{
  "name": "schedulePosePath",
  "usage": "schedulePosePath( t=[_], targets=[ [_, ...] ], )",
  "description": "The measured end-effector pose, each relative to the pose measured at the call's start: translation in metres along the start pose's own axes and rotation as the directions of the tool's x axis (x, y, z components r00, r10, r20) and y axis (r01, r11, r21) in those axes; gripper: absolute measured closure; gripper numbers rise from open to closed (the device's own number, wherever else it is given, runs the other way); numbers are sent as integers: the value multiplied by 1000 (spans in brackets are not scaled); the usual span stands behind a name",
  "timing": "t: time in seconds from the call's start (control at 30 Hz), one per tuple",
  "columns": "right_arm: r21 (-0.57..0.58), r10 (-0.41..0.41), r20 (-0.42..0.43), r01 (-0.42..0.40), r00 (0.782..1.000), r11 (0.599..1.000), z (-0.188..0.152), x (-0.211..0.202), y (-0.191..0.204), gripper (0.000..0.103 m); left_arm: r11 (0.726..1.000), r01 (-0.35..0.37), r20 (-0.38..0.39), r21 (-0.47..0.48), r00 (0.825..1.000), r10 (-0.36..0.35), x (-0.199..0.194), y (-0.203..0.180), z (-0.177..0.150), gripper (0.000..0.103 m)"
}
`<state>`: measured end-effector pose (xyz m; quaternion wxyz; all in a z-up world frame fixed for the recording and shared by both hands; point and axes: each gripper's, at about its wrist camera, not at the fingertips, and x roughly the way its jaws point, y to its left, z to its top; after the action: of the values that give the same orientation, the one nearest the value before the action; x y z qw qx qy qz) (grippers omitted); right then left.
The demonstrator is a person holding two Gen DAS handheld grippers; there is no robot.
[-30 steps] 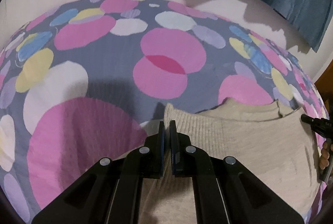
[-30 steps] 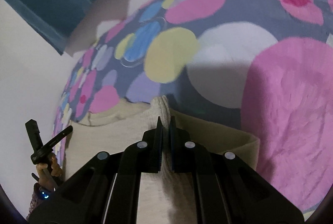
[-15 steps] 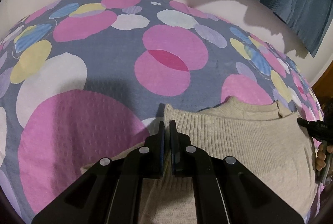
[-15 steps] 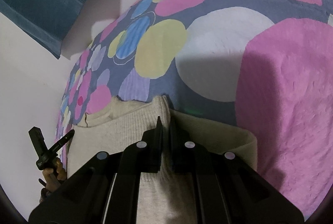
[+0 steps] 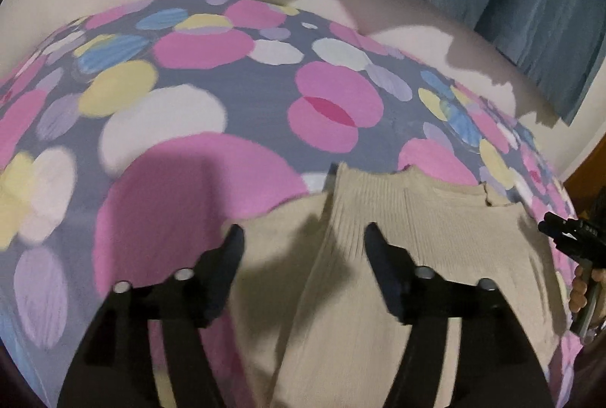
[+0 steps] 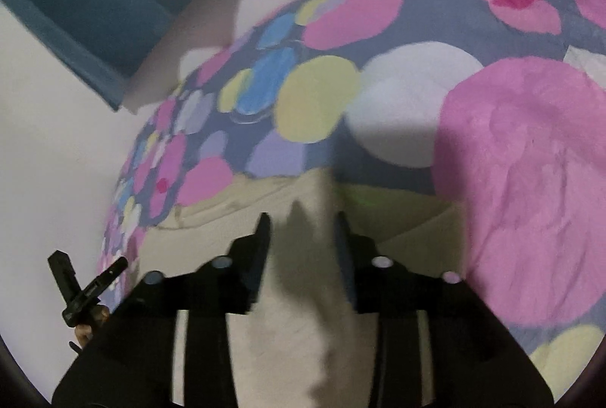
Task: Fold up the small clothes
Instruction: 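Open both grippers and release the folded sweater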
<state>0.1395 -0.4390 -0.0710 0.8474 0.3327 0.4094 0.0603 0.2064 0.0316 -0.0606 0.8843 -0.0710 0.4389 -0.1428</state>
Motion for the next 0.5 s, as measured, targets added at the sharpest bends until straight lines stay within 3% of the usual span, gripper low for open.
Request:
schedulePosePath(
  t=[0.13,0.5],
  targets=[
    [-24,68,-17,-69,998,997,-23,-2,27,42,998,36,-10,-59,999,-37,-24,13,-27,30],
    [-90,233,-101,-242,967,966,-116,-4,99,37,984,108,-34,-144,993,-114,-58,32,-88,26]
  ],
)
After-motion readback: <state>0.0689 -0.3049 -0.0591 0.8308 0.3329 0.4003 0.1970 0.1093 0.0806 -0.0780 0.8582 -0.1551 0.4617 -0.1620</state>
